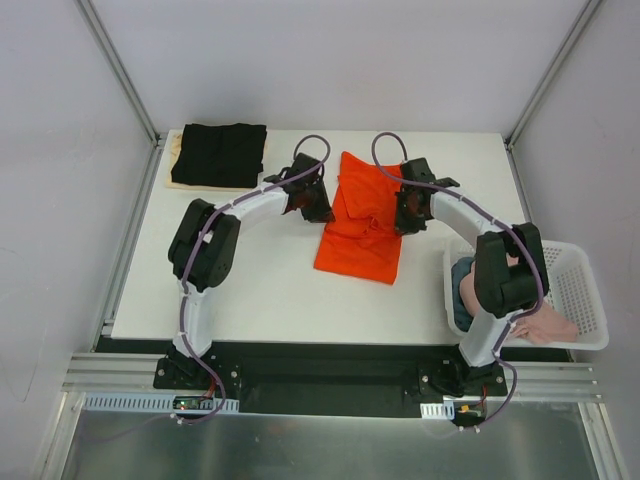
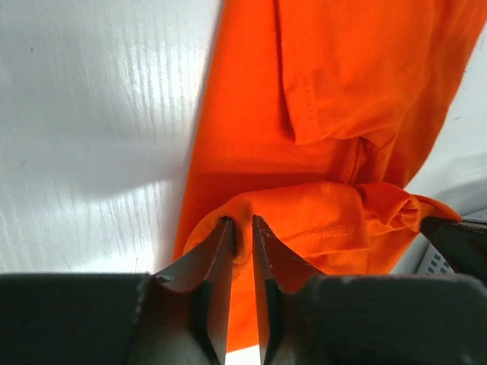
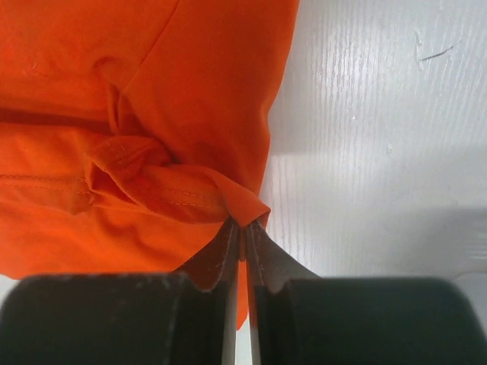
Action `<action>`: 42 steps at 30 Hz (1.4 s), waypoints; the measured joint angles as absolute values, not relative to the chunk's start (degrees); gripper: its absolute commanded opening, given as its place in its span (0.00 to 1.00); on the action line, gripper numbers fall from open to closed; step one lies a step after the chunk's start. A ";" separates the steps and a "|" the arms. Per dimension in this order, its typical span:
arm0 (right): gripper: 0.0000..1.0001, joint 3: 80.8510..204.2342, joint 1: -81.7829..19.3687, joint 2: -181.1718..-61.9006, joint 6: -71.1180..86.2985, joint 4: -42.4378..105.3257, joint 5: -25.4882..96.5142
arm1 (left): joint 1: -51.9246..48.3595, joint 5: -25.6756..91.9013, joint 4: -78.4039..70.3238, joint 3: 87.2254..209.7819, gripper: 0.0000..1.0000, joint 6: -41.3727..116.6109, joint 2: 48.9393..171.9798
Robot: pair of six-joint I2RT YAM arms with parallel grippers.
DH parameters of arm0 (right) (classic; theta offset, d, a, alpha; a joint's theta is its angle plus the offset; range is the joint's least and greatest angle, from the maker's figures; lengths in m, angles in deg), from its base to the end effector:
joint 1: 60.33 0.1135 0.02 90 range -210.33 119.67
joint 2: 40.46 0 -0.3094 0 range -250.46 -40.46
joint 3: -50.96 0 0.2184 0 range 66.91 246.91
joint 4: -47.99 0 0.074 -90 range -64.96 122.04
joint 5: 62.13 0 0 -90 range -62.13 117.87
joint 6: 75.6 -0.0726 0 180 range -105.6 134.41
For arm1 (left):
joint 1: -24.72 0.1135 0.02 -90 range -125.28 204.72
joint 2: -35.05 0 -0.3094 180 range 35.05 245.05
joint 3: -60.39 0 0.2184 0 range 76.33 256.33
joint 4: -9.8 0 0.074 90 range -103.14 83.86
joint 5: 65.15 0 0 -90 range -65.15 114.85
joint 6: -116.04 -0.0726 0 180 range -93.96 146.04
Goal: Fold and stack the t-shirts
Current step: Fold the folded rectangular tshirt in 1/3 of the way
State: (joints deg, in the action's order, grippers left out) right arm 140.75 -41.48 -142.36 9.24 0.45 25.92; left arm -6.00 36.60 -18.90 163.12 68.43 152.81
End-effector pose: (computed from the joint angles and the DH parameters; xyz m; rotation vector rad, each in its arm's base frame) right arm 0.3523 0.1177 0.2440 -0.2996 2.5975 0.1040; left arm 0.4050 -0.2578 0.2304 -0.1437 2.4787 -0.8362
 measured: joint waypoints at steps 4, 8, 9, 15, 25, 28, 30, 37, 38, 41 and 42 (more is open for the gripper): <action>0.70 142.59 -42.29 -145.07 10.09 0.58 26.44 | -5.52 36.56 -19.53 164.08 0.68 68.34 154.49; 0.91 143.72 -42.58 -145.38 10.59 -0.23 26.40 | -5.17 36.27 -19.97 163.99 0.99 68.17 154.14; 0.99 143.81 -42.58 -145.25 10.53 -0.25 26.20 | -5.13 36.18 -20.01 163.58 0.99 68.37 153.64; 0.97 138.22 -41.50 -136.99 10.20 -0.17 26.94 | -4.87 35.11 -20.41 155.23 0.99 68.30 142.21; 0.97 132.03 -29.57 -127.22 10.35 3.31 32.71 | -4.87 31.09 -19.75 130.81 0.99 69.57 111.26; 0.97 132.25 -28.50 -130.17 10.18 3.94 32.98 | -4.87 30.24 -20.27 123.88 0.99 70.40 105.64; 0.97 133.26 -27.97 -133.25 10.18 4.07 33.06 | -4.87 29.56 -20.60 119.91 0.99 71.05 102.73; 0.97 140.93 -27.49 -144.99 10.66 4.75 32.12 | -4.87 27.77 -21.83 115.27 0.99 72.58 99.45; 0.97 142.41 -27.54 -146.54 10.85 4.84 31.64 | -4.87 27.66 -21.83 115.25 0.99 72.69 99.45; 0.97 146.76 -28.00 -150.98 11.38 4.99 30.44 | -4.87 27.33 -21.87 115.05 0.99 72.93 99.30; 0.97 147.99 -28.35 -152.29 11.51 5.17 30.22 | -4.87 27.27 -21.96 115.03 0.99 72.96 99.19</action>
